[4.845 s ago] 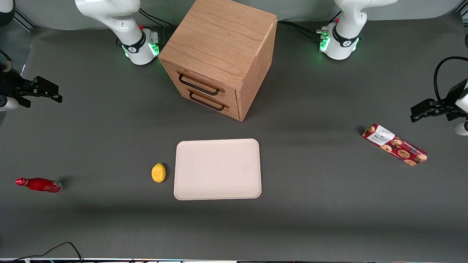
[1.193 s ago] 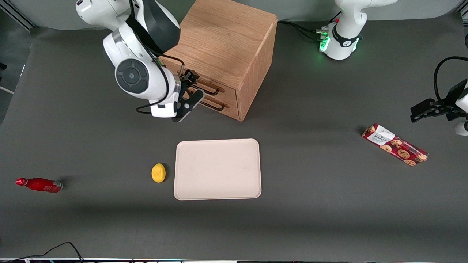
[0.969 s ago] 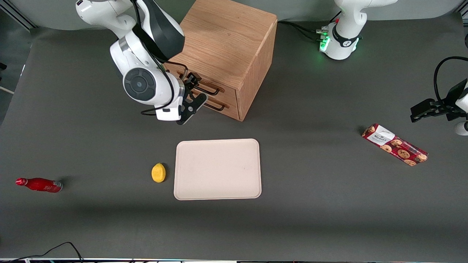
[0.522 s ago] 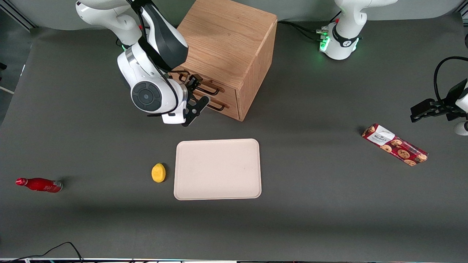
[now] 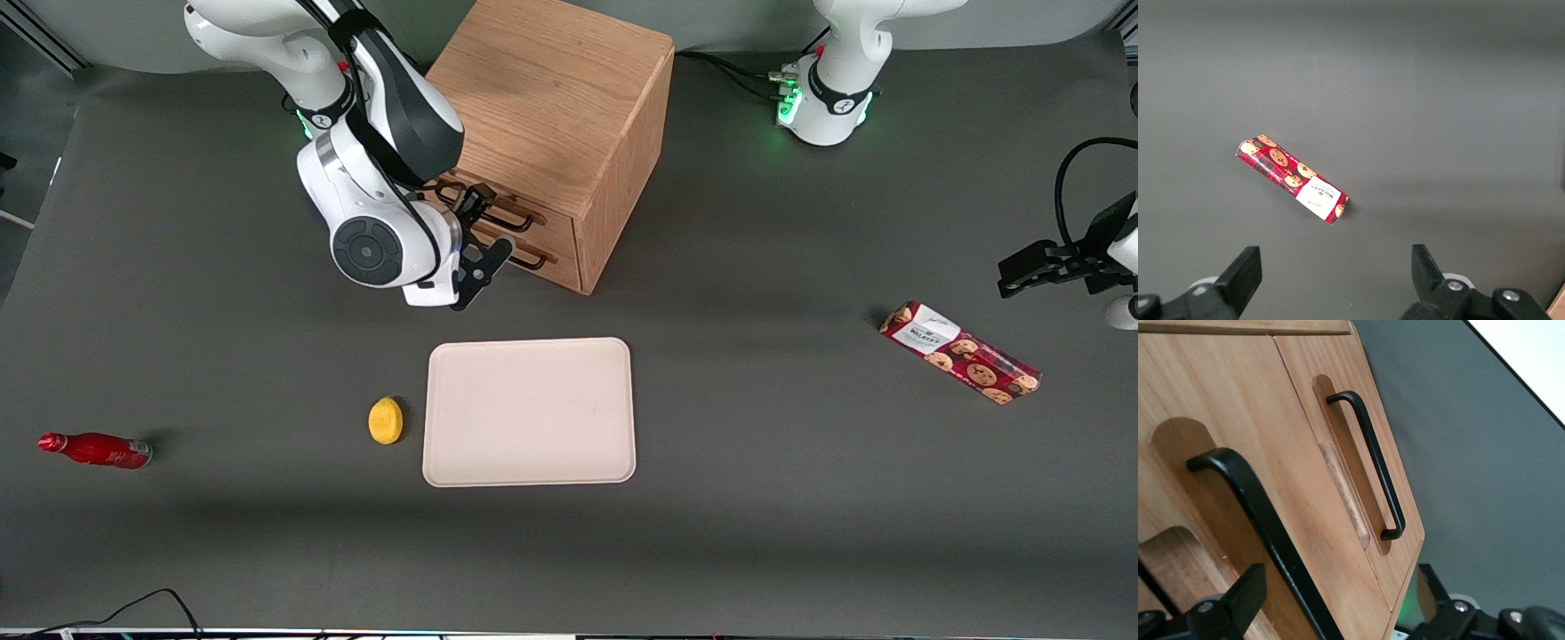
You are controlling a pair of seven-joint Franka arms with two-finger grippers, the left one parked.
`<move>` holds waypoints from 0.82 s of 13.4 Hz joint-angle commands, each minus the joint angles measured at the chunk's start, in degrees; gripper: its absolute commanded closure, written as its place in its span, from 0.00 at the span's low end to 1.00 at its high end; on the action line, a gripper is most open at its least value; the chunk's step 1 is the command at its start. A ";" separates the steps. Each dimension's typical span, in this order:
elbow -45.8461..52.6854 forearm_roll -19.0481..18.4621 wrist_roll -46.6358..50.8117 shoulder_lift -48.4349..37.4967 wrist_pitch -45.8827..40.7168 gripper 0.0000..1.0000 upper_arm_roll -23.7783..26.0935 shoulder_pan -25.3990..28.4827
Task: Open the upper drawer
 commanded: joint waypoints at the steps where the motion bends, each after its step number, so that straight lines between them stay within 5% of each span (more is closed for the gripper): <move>1: 0.16 1.64 -1.78 0.42 -0.30 0.00 0.12 -0.66; 11: 0.25 1.55 -5.29 3.33 1.89 0.00 -0.40 -2.24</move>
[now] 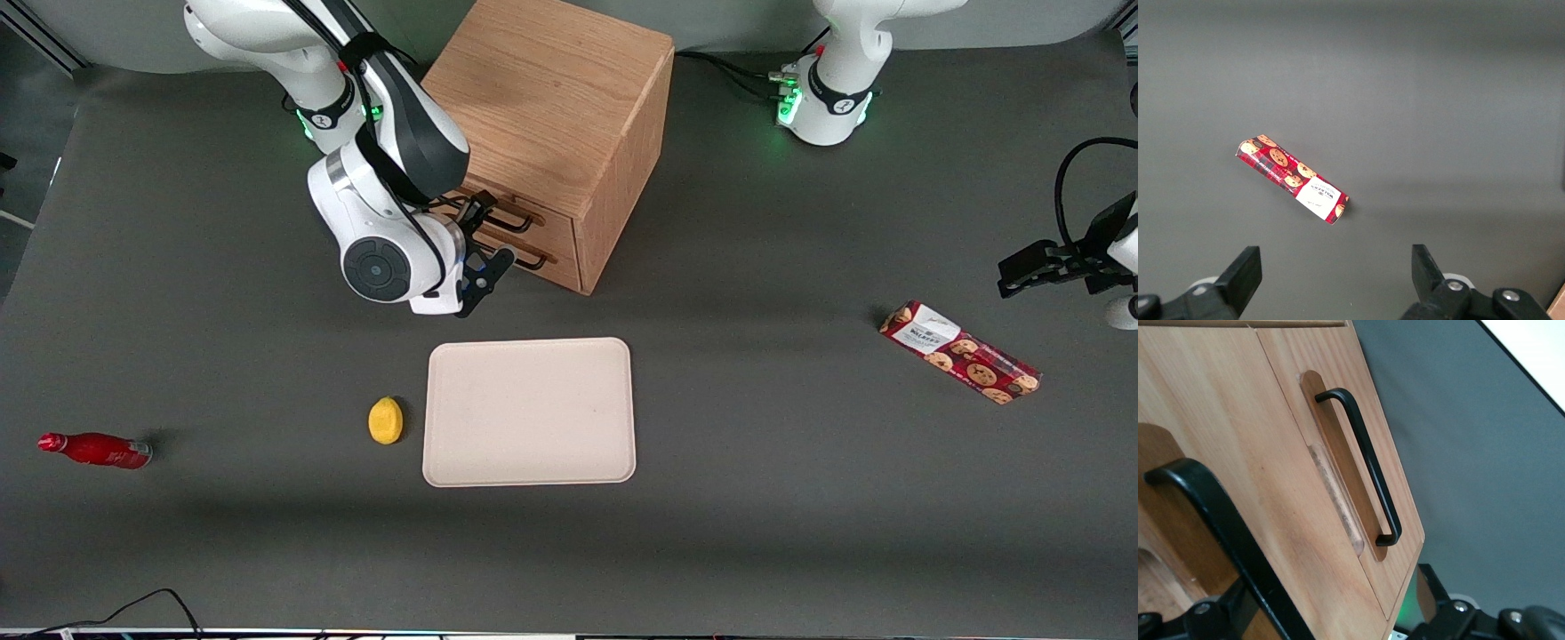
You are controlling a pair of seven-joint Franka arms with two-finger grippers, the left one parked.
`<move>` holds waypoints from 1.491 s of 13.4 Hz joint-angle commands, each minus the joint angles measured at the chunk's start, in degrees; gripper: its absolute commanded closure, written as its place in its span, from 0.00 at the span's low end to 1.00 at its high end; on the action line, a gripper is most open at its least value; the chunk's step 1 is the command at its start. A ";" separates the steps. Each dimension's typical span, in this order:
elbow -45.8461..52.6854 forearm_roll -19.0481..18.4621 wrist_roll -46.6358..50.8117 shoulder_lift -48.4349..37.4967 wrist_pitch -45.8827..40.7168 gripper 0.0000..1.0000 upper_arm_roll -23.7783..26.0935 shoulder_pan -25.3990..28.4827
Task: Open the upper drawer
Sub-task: 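Pull the upper drawer outward from the cabinet with the right gripper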
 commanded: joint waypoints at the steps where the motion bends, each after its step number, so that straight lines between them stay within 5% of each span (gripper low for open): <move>1: 0.64 0.94 -3.42 1.78 1.60 0.00 -0.50 -1.64; 20: 7.05 0.86 -6.14 6.44 1.60 0.00 -6.47 -1.81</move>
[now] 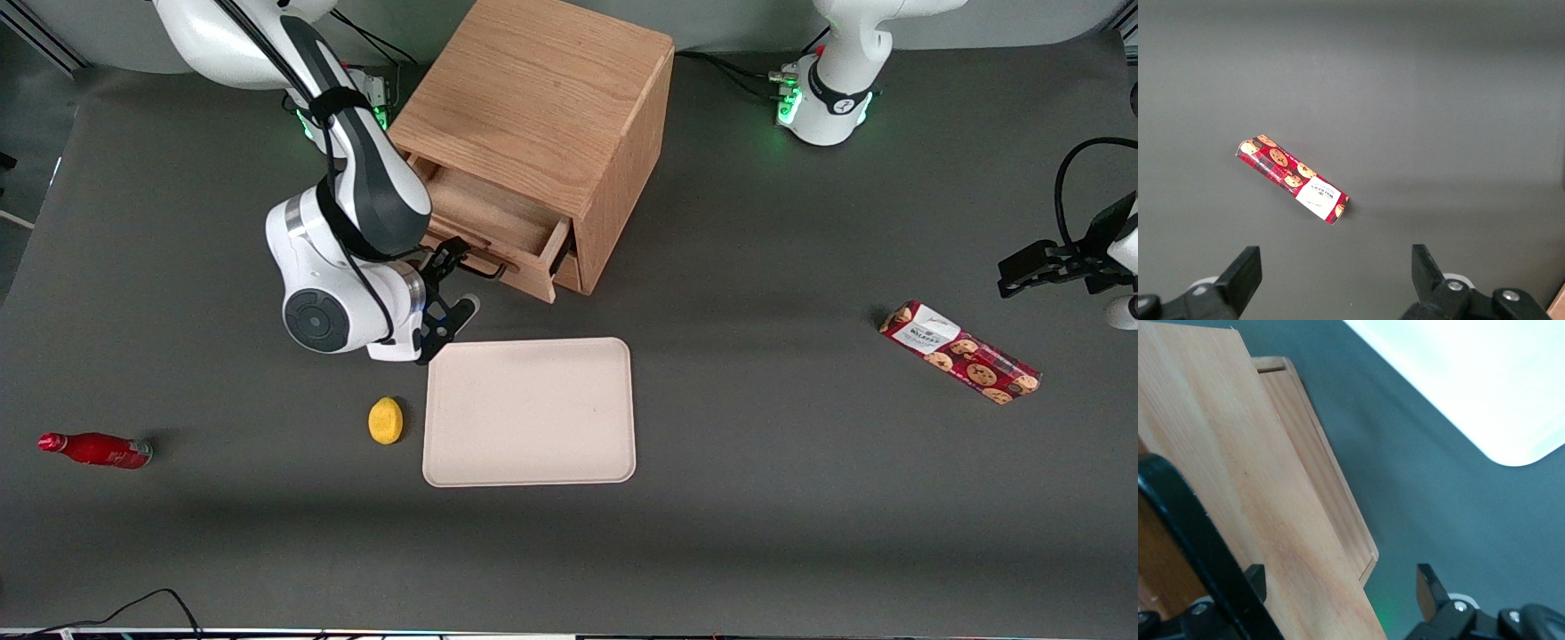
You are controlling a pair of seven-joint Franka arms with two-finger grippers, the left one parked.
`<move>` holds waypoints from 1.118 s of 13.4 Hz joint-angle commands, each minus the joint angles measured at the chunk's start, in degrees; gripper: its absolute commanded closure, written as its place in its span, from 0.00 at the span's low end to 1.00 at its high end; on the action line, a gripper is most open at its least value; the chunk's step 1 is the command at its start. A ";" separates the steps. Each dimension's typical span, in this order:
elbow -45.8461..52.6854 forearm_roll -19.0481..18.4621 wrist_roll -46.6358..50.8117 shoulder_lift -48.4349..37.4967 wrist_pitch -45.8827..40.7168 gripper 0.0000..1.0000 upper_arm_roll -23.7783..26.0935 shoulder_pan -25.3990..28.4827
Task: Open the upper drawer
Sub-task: 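Pull the upper drawer outward from the cabinet with the right gripper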
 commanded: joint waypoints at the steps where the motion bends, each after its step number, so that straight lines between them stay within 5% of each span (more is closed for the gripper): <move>1: 3.55 0.27 -1.83 2.36 -0.55 0.00 -0.73 -0.33; 15: 11.10 -0.52 -3.50 7.45 -1.16 0.00 -0.29 -5.95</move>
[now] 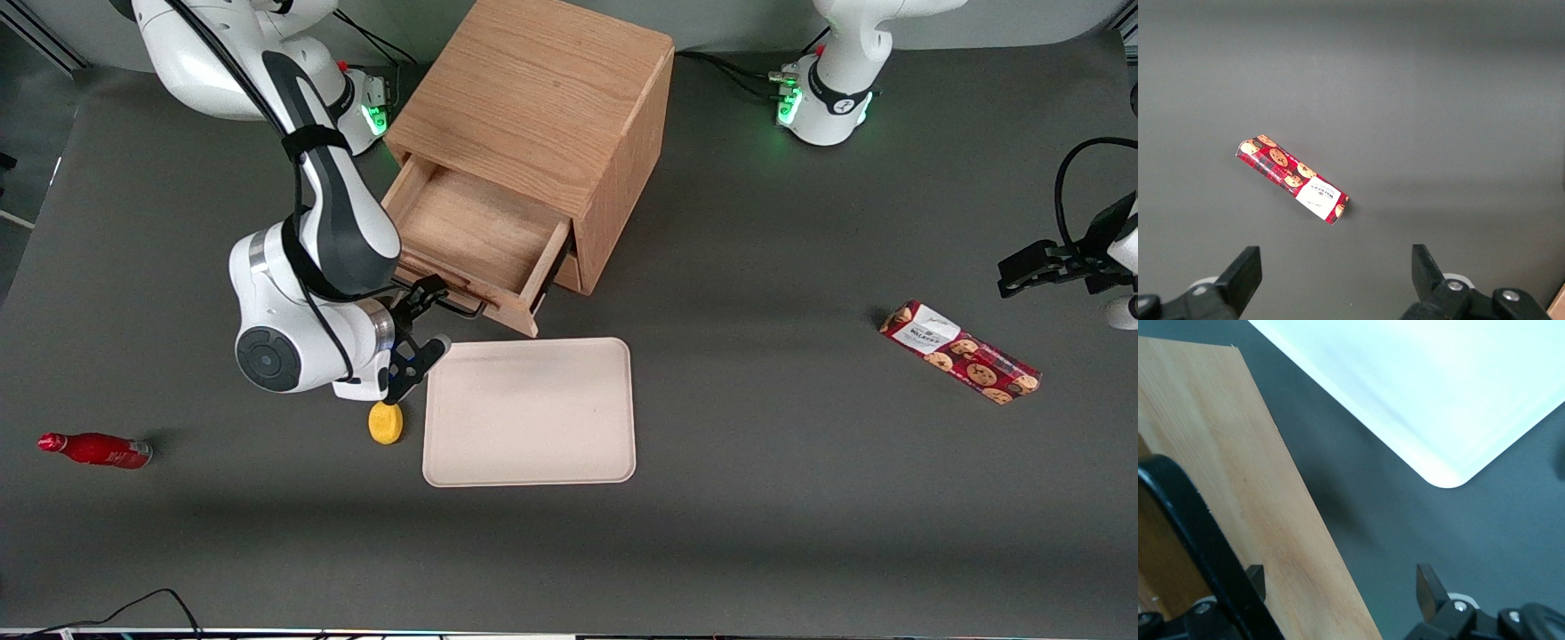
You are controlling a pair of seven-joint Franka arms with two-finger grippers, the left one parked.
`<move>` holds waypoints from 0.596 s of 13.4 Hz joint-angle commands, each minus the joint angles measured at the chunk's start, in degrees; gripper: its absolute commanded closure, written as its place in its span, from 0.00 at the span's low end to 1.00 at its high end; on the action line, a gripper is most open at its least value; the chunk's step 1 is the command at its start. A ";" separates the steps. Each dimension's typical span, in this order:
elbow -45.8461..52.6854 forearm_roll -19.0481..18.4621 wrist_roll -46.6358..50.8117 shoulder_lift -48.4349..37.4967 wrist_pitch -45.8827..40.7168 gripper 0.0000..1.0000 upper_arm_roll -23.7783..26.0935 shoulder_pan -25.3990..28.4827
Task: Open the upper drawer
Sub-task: 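Pull the upper drawer outward from the cabinet with the right gripper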
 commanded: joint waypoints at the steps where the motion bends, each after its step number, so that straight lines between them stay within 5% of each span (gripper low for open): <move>1: 4.29 -0.49 -2.32 3.17 -1.13 0.00 0.42 -1.84; 8: 6.49 -0.49 -5.39 4.76 -1.31 0.00 0.43 -4.12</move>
